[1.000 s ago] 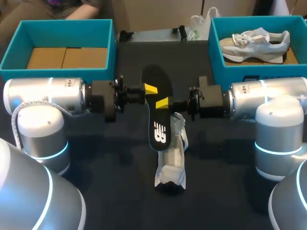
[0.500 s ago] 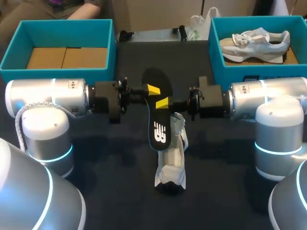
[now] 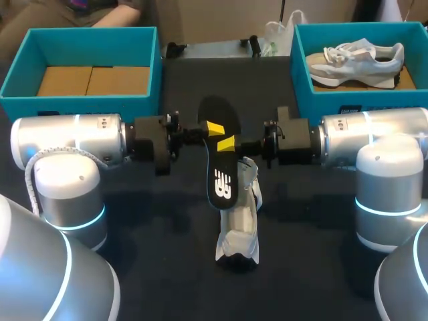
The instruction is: Take the shoe out of the shoebox, open the shoe tongue, remove and reinsert the insole, then place the shoe into the shoebox
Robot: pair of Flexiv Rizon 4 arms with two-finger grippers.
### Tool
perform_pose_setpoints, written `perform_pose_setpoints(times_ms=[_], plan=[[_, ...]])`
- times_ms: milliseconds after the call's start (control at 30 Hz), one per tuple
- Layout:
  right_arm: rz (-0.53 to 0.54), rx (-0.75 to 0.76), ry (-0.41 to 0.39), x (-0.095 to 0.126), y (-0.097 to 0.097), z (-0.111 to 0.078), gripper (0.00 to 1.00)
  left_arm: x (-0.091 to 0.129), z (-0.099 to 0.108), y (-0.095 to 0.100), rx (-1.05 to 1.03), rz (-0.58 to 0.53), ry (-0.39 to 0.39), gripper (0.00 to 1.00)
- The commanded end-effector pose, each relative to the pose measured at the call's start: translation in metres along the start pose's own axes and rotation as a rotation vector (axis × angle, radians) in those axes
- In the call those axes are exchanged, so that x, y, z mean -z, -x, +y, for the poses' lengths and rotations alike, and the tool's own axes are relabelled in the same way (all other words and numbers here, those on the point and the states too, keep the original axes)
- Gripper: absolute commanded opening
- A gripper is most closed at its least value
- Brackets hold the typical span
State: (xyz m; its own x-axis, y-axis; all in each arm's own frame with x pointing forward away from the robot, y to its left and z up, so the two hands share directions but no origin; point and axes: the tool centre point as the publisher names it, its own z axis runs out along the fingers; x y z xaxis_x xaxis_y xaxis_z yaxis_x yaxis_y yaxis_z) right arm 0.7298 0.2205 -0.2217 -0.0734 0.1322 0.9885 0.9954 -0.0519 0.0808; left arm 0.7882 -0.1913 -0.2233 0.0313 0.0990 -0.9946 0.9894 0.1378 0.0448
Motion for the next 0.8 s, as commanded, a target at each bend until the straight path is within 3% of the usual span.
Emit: perform_pose_setpoints(times_ms=[33,100,133,200,533,633,800], plan=[[-0.003,-0.001,0.001,-0.002,-0.001,-0.001,0.00,-0.004,0.002,-0.001,-0.004,-0.001,-0.003,0.00],[-0.013,0.063,-0.009,0.000,-0.006,0.000,0.00,-0.003,0.002,0.000,-0.006,-0.001,-0.007,0.00],[-0.018,0.094,-0.020,0.002,-0.008,0.001,0.29,-0.003,0.002,0.001,-0.006,-0.001,-0.009,0.00],[-0.036,0.146,-0.037,0.009,-0.012,0.001,1.00,0.000,0.001,0.002,-0.003,0.004,-0.016,0.00],[-0.176,0.403,-0.073,0.080,-0.015,0.001,1.00,0.027,-0.013,0.010,0.057,0.002,-0.059,0.00],[-0.209,0.481,-0.071,0.098,-0.018,0.004,1.00,0.035,-0.023,0.012,0.054,0.046,-0.063,0.00],[-0.209,0.481,-0.071,0.098,-0.018,0.004,1.00,0.052,-0.043,0.019,0.090,0.103,-0.094,0.00]])
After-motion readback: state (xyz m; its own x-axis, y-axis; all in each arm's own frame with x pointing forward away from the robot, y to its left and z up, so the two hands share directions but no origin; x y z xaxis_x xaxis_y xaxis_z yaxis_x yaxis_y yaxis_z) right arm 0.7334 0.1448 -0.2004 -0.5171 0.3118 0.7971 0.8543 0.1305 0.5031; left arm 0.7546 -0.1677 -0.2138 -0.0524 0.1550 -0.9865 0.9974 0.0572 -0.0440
